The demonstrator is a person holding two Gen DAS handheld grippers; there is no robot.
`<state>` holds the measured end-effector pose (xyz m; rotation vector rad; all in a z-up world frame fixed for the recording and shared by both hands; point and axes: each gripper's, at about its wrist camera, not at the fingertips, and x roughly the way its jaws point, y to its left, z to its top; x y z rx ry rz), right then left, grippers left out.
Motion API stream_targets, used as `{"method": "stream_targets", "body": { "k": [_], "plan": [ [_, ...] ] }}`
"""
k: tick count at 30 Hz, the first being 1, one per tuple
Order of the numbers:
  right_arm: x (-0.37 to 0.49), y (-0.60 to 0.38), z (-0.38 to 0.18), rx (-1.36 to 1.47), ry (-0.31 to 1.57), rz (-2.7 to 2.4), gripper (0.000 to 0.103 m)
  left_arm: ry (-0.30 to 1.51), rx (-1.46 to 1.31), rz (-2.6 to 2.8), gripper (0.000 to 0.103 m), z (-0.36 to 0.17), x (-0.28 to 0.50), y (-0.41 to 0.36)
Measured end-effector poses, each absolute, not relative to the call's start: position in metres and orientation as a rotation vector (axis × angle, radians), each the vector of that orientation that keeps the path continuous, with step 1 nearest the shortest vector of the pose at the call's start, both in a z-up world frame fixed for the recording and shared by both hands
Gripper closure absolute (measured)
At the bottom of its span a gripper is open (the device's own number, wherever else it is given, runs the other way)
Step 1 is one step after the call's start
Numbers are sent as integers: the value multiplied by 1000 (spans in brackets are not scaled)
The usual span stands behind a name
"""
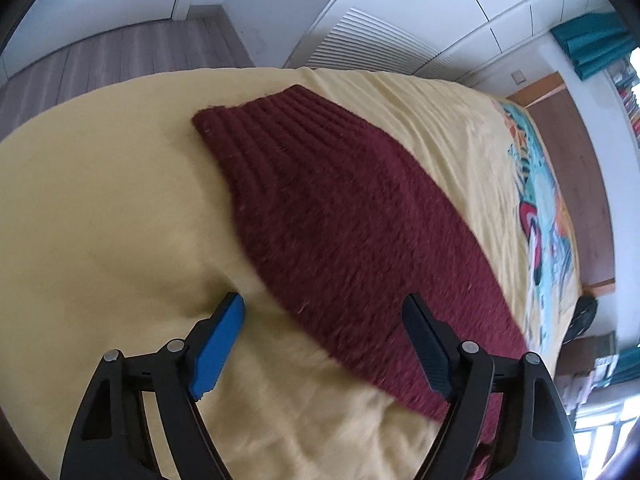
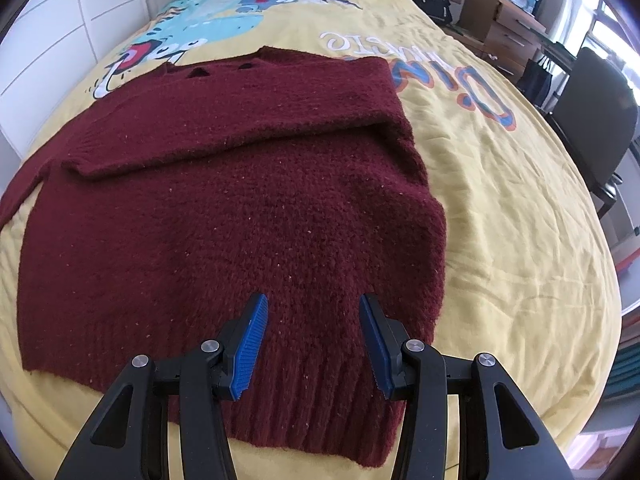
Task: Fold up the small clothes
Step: 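Withdraw the open right gripper from the folded sweater, then grasp the other sleeve cuff with the left gripper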
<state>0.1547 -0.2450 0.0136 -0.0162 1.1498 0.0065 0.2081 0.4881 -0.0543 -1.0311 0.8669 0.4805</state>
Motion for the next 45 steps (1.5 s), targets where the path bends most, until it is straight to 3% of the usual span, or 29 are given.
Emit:
{"method": "stream_targets", "body": {
  "k": [6, 9, 11, 13, 29, 45],
  "plan": [
    [157, -242, 10, -21, 1154, 11, 54, 853, -1061, 454, 47, -54, 218, 495],
    [159, -240, 10, -33, 1152, 16, 54, 849, -1075, 449, 64, -54, 219, 498],
    [159, -238, 10, -37, 1151, 21, 54, 840, -1096, 439, 84, -56, 223, 501],
    [159, -236, 9, -45, 1150, 27, 54, 821, -1117, 423, 89, -56, 223, 503],
    [153, -240, 14, -21, 1121, 51, 54, 783, -1038, 310, 92, -2, 252, 470],
    [136, -294, 18, 73, 1085, 44, 54, 830, -879, 121, 92, 65, 331, 321]
  ]
}}
